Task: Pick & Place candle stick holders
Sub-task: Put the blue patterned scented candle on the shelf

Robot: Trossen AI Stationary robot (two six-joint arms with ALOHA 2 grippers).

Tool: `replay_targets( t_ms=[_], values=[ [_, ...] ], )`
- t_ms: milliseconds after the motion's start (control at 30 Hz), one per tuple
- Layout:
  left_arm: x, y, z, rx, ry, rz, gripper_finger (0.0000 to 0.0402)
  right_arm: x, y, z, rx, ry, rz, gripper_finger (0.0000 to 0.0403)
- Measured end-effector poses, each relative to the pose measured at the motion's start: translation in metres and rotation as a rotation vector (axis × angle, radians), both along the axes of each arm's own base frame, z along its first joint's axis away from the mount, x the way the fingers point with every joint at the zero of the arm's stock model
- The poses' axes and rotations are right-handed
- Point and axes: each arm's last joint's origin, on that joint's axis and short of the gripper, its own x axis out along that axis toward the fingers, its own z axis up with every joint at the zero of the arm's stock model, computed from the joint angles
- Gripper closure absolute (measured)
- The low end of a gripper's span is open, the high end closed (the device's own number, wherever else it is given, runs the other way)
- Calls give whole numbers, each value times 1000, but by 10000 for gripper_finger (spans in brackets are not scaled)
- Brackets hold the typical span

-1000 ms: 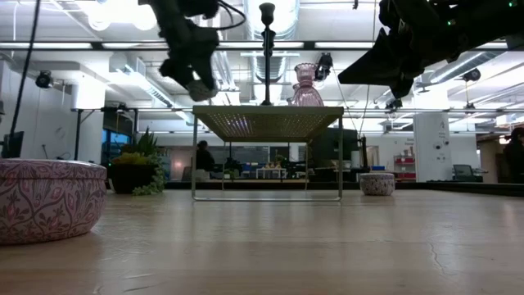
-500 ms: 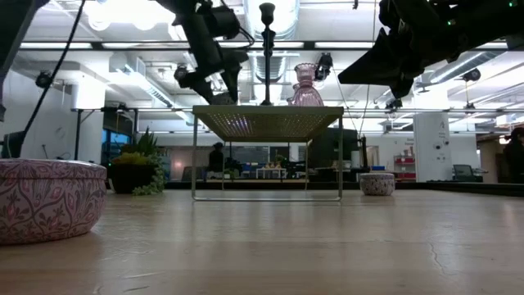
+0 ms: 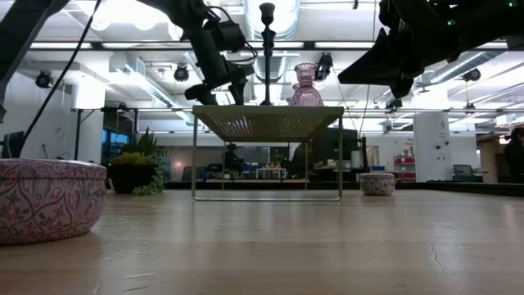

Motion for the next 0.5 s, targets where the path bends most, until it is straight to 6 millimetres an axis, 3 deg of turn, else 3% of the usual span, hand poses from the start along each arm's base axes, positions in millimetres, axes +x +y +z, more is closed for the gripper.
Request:
replay_targets(
  t_ms=[500],
  values=[
    [2, -1, -8, -56, -9, -31, 89, 0, 0, 0, 0, 0, 0, 394]
  ],
)
